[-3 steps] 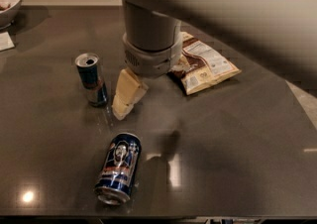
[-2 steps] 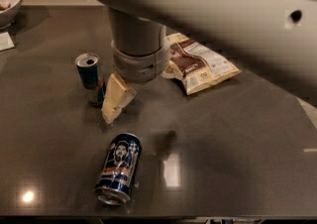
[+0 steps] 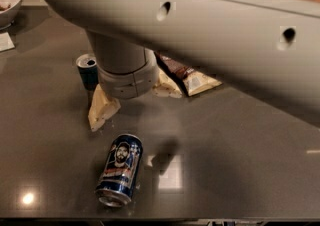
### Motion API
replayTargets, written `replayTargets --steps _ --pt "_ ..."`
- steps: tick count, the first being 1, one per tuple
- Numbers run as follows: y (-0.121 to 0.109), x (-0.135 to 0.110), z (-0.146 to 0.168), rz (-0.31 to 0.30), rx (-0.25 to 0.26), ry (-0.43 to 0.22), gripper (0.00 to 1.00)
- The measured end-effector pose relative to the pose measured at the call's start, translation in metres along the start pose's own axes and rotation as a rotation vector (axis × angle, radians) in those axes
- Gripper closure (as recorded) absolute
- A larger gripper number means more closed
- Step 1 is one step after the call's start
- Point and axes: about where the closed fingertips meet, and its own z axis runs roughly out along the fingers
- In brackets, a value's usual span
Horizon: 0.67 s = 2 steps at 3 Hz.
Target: Place pepsi can upright
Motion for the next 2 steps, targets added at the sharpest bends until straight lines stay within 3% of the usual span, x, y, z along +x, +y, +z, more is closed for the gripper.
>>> replayTargets --steps 2 --pt "0.032 0.019 0.002 0.252 0.026 -0.032 0.00"
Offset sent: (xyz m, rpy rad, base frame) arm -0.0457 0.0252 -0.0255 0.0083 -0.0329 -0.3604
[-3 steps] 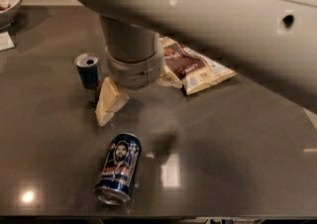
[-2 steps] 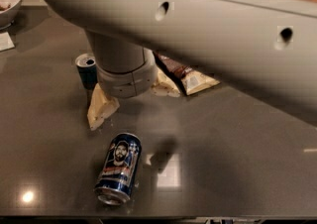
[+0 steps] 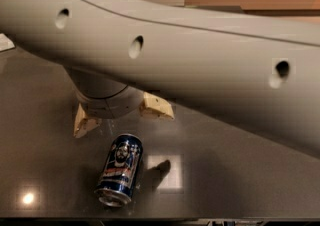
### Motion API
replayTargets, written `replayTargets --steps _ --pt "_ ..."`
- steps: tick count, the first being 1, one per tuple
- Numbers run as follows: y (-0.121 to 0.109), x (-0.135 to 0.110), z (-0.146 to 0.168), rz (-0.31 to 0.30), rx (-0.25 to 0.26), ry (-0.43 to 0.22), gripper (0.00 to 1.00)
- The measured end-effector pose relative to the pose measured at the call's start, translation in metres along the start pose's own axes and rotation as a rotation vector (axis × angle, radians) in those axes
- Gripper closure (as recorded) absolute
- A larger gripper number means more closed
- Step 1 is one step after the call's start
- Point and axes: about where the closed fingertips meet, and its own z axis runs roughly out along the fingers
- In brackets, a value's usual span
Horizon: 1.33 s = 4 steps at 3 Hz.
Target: Place pepsi can upright
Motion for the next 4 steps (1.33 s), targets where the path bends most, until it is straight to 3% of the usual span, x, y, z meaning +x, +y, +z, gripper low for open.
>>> replayTargets --steps 2,4 --pt "0.004 0.003 0.002 0.016 0.004 0.033 0.00" --pt "0.020 0.024 0.009 0.092 -0.005 0.111 0.00"
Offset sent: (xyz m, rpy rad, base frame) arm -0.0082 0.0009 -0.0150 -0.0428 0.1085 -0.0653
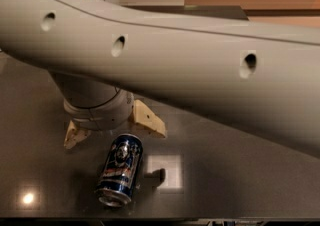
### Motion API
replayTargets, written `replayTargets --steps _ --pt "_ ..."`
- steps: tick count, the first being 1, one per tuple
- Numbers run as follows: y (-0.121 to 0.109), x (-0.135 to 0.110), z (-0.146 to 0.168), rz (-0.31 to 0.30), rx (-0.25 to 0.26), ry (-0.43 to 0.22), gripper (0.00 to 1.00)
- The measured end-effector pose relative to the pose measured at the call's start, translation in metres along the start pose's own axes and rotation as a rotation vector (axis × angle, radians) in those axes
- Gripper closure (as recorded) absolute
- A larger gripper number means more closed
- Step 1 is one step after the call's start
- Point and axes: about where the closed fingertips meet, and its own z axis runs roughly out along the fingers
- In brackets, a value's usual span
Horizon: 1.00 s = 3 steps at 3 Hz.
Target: Place pepsi can upright
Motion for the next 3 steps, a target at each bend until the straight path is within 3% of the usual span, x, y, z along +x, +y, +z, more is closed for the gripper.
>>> replayTargets --steps 2,3 --pt "-0.004 0.016 0.025 0.076 -0.007 0.056 0.00" --pt "-0.009 0.018 0.032 0.112 -0.007 0.069 0.18"
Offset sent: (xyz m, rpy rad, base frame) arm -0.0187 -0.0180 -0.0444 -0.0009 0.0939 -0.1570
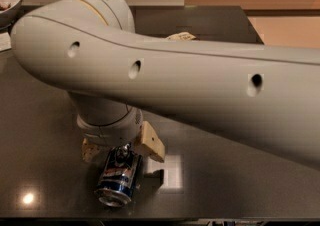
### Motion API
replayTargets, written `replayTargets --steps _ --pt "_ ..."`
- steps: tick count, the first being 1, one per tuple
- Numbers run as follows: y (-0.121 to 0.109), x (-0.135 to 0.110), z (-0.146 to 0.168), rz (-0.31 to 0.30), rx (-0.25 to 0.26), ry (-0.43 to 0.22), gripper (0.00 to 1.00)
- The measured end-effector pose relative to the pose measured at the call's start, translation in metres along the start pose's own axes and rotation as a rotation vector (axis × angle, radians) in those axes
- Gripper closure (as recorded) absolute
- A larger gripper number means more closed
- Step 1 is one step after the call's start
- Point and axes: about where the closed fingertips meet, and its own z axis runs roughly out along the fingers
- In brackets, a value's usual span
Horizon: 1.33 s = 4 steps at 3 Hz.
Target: Place pepsi can upright
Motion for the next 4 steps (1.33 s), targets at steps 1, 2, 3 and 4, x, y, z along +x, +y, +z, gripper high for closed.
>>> replayTargets --steps 1,2,3,4 --pt "-0.003 0.001 0.002 0.027 -0.003 0.009 0.41" --pt "-0.003 0.001 -0.002 0.033 -0.011 0.008 0.65" --pt "-0.002 -0.001 -0.012 -0.006 -0.032 -0.035 0.87" --pt "0.001 -0.005 -0.030 -0.098 -0.060 -0.123 1.00"
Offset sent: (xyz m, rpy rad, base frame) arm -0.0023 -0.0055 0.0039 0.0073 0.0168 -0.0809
